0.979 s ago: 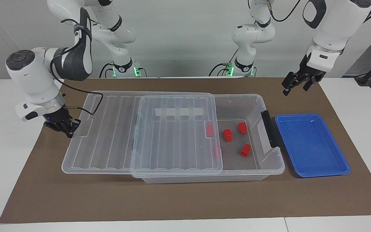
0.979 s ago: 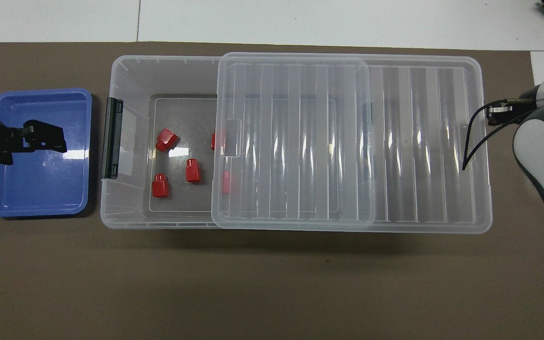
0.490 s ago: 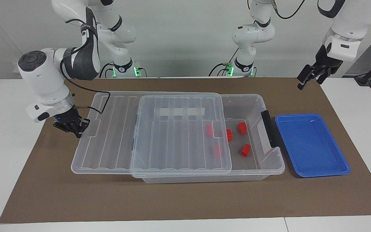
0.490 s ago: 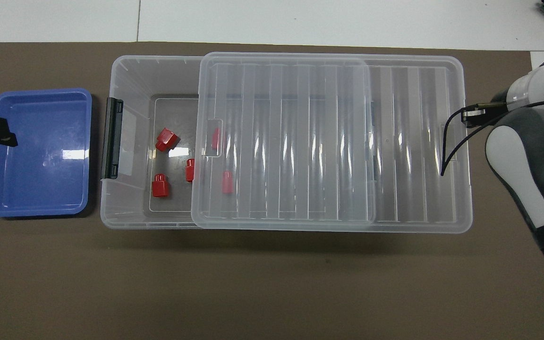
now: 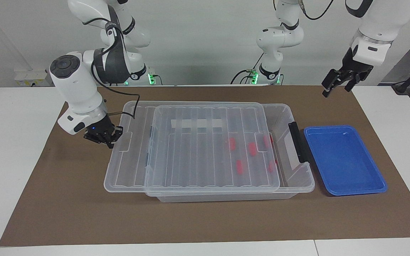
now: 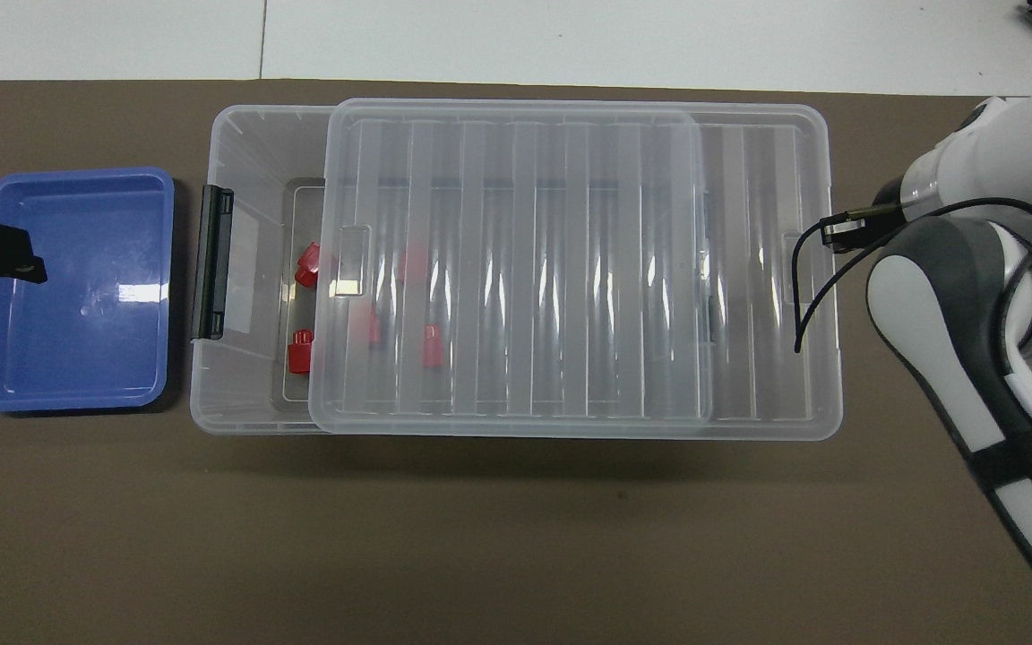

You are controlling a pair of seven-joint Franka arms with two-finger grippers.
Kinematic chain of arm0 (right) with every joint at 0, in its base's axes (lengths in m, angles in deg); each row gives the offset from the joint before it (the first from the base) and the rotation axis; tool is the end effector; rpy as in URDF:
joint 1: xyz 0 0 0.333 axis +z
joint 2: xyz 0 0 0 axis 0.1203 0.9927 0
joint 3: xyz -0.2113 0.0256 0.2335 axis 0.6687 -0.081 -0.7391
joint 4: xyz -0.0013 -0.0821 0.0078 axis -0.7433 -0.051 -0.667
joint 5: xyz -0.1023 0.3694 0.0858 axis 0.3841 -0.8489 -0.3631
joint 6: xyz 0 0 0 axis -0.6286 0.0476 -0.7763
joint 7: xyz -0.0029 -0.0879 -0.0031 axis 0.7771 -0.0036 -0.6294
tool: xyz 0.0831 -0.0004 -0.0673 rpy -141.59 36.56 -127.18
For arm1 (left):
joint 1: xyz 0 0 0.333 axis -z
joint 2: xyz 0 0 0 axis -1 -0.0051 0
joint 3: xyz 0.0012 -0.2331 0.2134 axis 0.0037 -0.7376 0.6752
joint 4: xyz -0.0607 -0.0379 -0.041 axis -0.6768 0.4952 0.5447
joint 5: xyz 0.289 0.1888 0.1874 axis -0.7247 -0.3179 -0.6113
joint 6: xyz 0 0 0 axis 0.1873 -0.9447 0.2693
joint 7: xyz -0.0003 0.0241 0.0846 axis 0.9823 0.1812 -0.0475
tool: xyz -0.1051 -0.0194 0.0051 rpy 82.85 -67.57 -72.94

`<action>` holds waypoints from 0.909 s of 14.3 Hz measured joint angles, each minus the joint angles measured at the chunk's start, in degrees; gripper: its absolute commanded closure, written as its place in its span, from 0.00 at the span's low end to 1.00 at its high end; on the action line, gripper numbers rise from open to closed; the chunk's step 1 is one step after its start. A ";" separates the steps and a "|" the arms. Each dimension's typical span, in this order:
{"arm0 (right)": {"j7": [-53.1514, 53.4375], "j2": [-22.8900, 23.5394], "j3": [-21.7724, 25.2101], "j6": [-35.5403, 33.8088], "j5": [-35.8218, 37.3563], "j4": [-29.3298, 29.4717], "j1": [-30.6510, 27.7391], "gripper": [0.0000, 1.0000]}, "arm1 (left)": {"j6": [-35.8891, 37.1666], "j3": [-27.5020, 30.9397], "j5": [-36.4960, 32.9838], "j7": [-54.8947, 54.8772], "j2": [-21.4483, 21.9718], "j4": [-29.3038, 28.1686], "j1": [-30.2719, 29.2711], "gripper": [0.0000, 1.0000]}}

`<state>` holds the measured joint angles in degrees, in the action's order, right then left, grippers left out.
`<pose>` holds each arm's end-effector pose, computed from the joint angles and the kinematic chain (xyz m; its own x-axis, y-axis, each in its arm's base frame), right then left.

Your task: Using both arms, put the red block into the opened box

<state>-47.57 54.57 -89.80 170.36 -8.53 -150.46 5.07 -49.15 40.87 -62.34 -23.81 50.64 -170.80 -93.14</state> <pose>0.6284 0.0576 0.4758 0.9916 0.1157 0.0587 0.1154 -0.9933 0.0070 0.5392 -0.0349 0.6462 0.9808 0.1878 0.0519 0.1867 -0.9821 0.0255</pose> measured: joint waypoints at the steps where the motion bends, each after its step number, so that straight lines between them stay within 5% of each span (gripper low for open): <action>1: 0.54 -0.02 -0.03 -0.08 -0.05 -0.02 1.03 1.00 | 0.00 -0.21 0.00 0.01 0.00 -0.02 0.40 0.00; 13: 6.72 -1.04 -0.10 -0.21 -0.10 -1.46 7.82 1.00 | 0.78 0.59 0.00 0.02 -0.01 -0.18 0.07 0.00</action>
<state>-40.85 53.52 -89.90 170.15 -8.62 -151.92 12.88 -48.37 41.46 -62.34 -23.79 50.63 -170.97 -93.08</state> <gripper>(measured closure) 0.991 0.000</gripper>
